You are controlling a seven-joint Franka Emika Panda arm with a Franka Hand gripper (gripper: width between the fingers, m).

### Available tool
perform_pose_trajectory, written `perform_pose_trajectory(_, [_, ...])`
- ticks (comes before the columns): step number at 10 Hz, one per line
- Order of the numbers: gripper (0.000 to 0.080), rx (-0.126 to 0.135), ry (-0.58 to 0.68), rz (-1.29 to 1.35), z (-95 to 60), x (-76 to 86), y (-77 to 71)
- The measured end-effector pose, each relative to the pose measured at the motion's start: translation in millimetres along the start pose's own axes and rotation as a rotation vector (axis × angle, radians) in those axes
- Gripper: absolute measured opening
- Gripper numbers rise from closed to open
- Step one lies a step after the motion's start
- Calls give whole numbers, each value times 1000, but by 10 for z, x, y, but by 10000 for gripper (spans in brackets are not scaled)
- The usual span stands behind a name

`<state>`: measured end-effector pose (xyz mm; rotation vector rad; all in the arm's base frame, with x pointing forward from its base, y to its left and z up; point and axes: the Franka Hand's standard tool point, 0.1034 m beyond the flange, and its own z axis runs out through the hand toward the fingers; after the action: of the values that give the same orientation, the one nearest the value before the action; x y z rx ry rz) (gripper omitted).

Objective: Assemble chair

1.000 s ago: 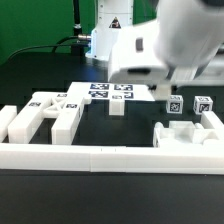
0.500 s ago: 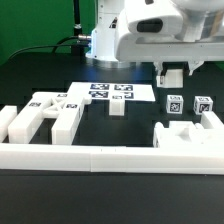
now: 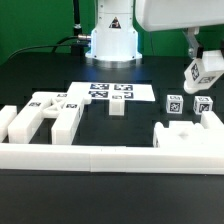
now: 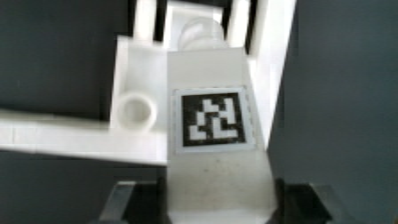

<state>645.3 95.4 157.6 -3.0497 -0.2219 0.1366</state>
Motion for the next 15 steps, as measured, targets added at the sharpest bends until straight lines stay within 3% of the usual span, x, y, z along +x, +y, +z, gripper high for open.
perform_pose_trajectory(2, [281, -20, 171, 4, 29, 26, 46])
perform_pose_trajectory(3, [281, -30, 294, 0, 83, 124, 30])
perform_pose_trajectory(5, [281, -37, 507, -6, 206, 125, -72])
perform_pose_trajectory(8, [281, -62, 669, -10, 201, 147, -8])
perform_pose_trajectory(11, [281, -56, 670, -26, 330, 6, -131])
perform_pose_trajectory(15, [281, -53, 680, -31, 485, -35, -176])
